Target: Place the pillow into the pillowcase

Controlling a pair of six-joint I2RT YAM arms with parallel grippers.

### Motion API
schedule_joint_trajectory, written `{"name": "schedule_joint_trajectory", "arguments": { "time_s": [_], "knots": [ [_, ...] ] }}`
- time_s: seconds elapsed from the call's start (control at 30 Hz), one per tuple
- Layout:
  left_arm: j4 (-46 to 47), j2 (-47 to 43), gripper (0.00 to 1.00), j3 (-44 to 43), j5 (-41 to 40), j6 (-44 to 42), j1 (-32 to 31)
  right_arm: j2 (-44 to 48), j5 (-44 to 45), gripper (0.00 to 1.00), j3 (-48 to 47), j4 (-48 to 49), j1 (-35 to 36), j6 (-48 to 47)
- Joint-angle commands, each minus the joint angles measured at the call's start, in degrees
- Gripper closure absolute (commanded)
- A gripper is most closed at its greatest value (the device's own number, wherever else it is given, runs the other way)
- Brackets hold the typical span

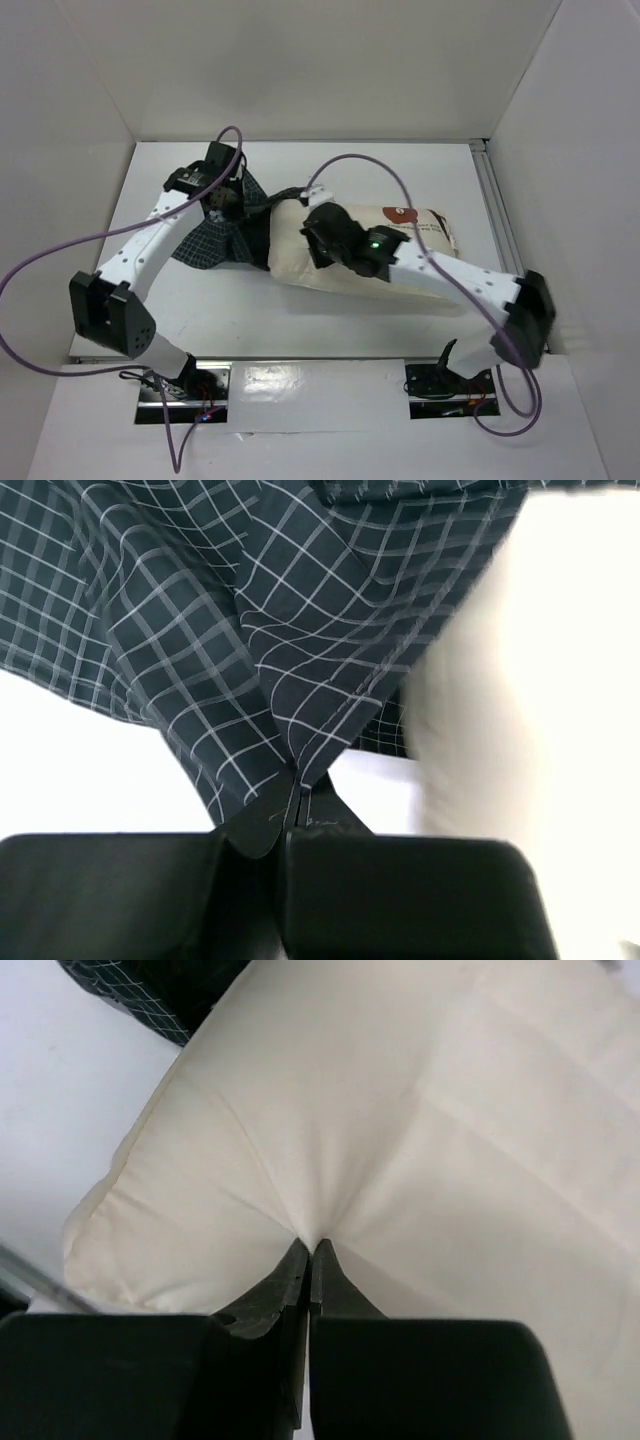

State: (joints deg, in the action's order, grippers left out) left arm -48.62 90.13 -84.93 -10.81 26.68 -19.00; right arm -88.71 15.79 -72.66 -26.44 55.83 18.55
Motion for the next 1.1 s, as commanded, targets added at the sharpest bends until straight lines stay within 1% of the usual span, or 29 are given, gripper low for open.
{"name": "schedule_joint_trajectory", "arguments": {
  "time_s": [0.0, 0.07, 0.13, 0.17, 0.27, 0.3, 0.33, 0.43, 0.53, 0.67, 0.8, 0.93, 1.07],
  "knots": [
    [-3.1, -6.4, 1.0, 1.0, 0.0, -3.2, -0.1, 14.7, 3.4, 1.0, 1.6, -7.8, 0.5, -0.7],
    [-3.9, -7.2, 1.0, 1.0, 0.7, -3.7, -0.6, 20.7, 3.4, 1.0, 2.2, -10.6, 0.5, 0.0],
    [-3.9, -7.2, 1.0, 0.3, 2.2, -3.7, -0.6, 23.7, 2.4, 1.0, 2.2, -12.5, 0.5, 0.5],
    [-2.5, -5.0, 1.0, 0.3, 2.2, -4.3, -0.6, 25.8, 0.7, 1.0, 2.2, -12.5, 0.5, 0.5],
    [-1.0, -0.4, 1.0, -1.1, 2.2, -5.0, -0.6, 27.1, -2.1, 1.0, 2.7, -11.2, 1.3, 1.2],
    [-0.3, 3.0, 1.0, -2.1, 2.2, -5.0, -0.6, 27.1, -1.1, 1.0, 3.3, -9.7, 2.2, 1.8],
    [-0.2, 4.6, 1.0, -3.5, 1.7, -5.5, -0.6, 27.1, -1.1, 1.0, 3.8, -9.0, 2.2, 1.8],
    [-0.2, 7.3, 1.0, -4.0, 1.1, -5.0, -0.6, 25.4, 0.1, 1.0, 4.4, -7.5, 2.7, 1.2],
    [1.2, 6.6, 1.0, -3.5, 2.1, -3.7, -0.6, 24.2, 0.8, 1.0, 4.4, -5.6, 3.2, 0.4],
    [1.2, 3.0, 1.0, -1.3, 1.5, -1.3, -0.6, 21.3, 0.8, 1.0, 5.6, -6.2, 4.3, -0.8],
    [1.2, 0.6, 1.0, -0.8, 1.0, -0.1, -0.6, 20.8, 0.8, 1.0, 7.2, -7.4, 6.7, -0.8],
    [1.8, -1.1, 1.0, -0.8, 2.4, -0.7, 0.0, 19.5, 0.8, 1.0, 8.4, -5.8, 8.3, -1.6],
    [1.8, -2.2, 1.0, -0.2, 3.4, -1.3, 0.0, 15.2, 2.0, 1.0, 4.1, -2.8, 8.9, -4.8]
  ]
}}
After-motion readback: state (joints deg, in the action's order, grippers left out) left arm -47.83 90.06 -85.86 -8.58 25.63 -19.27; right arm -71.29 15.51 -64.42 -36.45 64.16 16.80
